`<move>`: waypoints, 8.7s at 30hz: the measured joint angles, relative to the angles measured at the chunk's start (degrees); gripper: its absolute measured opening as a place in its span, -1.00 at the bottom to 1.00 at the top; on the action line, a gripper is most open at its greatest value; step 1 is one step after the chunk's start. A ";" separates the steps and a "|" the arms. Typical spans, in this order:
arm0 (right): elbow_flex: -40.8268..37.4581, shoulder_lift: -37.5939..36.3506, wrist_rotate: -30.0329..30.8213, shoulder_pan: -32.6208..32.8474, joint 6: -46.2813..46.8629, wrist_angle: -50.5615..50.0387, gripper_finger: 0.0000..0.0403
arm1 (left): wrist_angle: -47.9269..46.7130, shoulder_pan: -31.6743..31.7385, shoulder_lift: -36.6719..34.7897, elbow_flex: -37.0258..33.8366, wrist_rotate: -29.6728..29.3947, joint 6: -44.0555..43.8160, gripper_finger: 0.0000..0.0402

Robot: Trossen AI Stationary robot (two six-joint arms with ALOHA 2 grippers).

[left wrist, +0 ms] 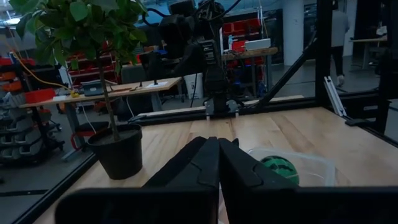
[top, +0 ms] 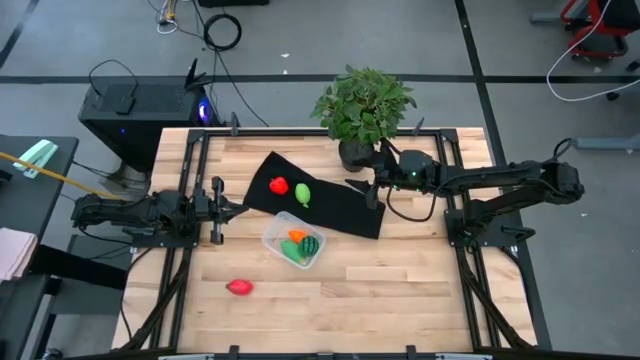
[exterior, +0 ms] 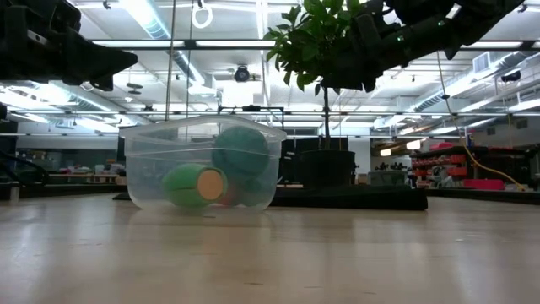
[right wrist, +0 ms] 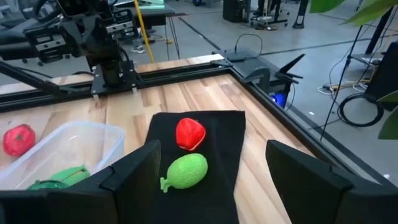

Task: Pick and placing Produce into tupperware
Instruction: Put the red dragon fruit into the transparent bin

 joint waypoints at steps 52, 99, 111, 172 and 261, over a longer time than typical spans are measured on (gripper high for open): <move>0.04 -1.46 -1.97 3.21 1.10 1.57 0.45 | 0.37 0.55 7.81 17.44 1.03 -1.72 -0.12; 0.00 -1.49 -1.95 3.21 3.34 -0.86 0.45 | -56.28 -22.04 67.26 51.98 16.29 -51.11 0.32; 0.00 -1.49 -1.95 3.21 6.41 -5.47 0.45 | -56.58 -30.73 76.79 51.98 19.93 -65.21 0.22; 0.00 -1.49 -1.95 3.21 6.45 -10.84 0.45 | -53.68 -23.12 90.47 51.93 28.98 -53.11 0.41; 0.00 -1.49 -1.96 3.21 6.47 -11.89 0.45 | -46.32 -23.32 96.39 51.76 28.09 -44.11 0.14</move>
